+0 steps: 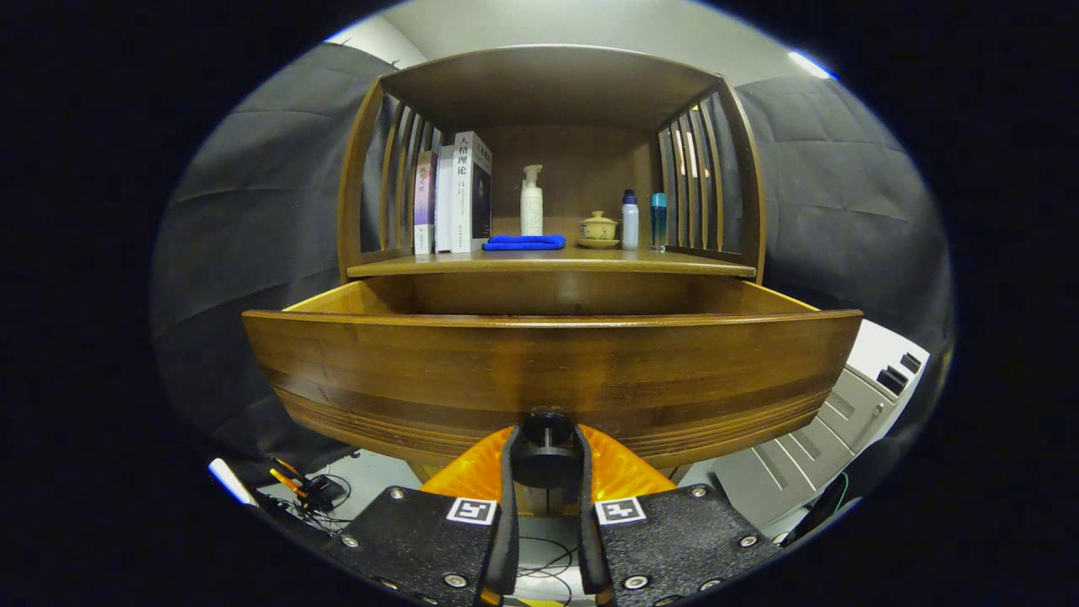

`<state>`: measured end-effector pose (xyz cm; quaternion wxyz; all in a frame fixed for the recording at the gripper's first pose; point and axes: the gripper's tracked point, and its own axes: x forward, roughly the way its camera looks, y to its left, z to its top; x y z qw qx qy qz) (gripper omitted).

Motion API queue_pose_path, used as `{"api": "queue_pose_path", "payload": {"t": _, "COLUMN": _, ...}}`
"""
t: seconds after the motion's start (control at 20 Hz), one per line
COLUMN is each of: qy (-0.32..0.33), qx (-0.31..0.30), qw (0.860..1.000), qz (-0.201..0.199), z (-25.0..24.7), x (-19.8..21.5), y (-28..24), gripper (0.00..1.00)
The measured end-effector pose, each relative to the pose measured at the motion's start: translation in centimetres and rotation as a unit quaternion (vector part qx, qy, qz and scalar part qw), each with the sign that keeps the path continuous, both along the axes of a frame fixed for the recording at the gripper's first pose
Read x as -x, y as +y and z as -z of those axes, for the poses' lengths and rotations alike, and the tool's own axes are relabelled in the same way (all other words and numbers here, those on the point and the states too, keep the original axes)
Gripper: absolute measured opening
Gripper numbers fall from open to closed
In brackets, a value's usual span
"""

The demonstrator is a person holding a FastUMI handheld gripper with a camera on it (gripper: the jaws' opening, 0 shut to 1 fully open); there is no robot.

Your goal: Pull open the drawer, take out the items inside it, and place them on the countertop above the cabinet.

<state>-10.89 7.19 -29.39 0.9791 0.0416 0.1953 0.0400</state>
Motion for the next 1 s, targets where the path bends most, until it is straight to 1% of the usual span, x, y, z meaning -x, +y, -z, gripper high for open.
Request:
{"api": "queue_pose_path", "payload": {"t": 0.05, "qy": 0.001, "qx": 0.0, "qw": 1.0, "qz": -0.003, "z": -0.1, "x": 0.6, "y": 0.0, "gripper": 0.29}}
{"api": "queue_pose_path", "payload": {"t": 0.15, "qy": 0.007, "qx": 0.015, "qw": 1.0, "qz": -0.022, "z": -0.1, "x": 1.8, "y": -0.1, "gripper": 0.29}}
{"api": "queue_pose_path", "payload": {"t": 0.2, "qy": 0.007, "qx": 0.015, "qw": 1.0, "qz": -0.024, "z": 0.0, "x": 2.1, "y": -0.3, "gripper": 0.29}}
{"api": "queue_pose_path", "payload": {"t": 0.3, "qy": 0.006, "qx": 0.002, "qw": 1.0, "qz": -0.017, "z": 0.0, "x": 2.5, "y": -0.3, "gripper": 0.29}}
{"api": "queue_pose_path", "payload": {"t": 0.4, "qy": 0.011, "qx": 0.001, "qw": 1.0, "qz": -0.011, "z": 0.0, "x": 2.4, "y": -0.3, "gripper": 0.29}}
{"api": "queue_pose_path", "payload": {"t": 0.5, "qy": 0.044, "qx": 0.008, "qw": 0.999, "qz": 0.004, "z": 0.4, "x": 2.6, "y": -0.3, "gripper": 0.37}}
{"api": "queue_pose_path", "payload": {"t": 0.55, "qy": 0.054, "qx": 0.016, "qw": 0.998, "qz": 0.0, "z": 0.1, "x": 2.8, "y": -0.2, "gripper": 0.41}}
{"api": "queue_pose_path", "payload": {"t": 0.6, "qy": 0.043, "qx": 0.019, "qw": 0.999, "qz": -0.009, "z": -1.3, "x": 2.6, "y": 0.2, "gripper": 0.46}}
{"api": "queue_pose_path", "payload": {"t": 0.7, "qy": 0.013, "qx": 0.021, "qw": 1.0, "qz": -0.017, "z": -3.7, "x": 2.4, "y": -0.1, "gripper": 0.66}}
{"api": "queue_pose_path", "payload": {"t": 0.85, "qy": -0.027, "qx": -0.009, "qw": 0.999, "qz": -0.019, "z": -7.9, "x": 2.2, "y": -0.2, "gripper": 0.95}}
{"api": "queue_pose_path", "payload": {"t": 0.95, "qy": -0.064, "qx": -0.034, "qw": 0.997, "qz": -0.032, "z": -11.4, "x": 1.7, "y": 0.9, "gripper": 0.94}}
{"api": "queue_pose_path", "payload": {"t": 1.0, "qy": -0.077, "qx": -0.034, "qw": 0.996, "qz": -0.032, "z": -12.7, "x": 1.2, "y": 0.7, "gripper": 0.94}}
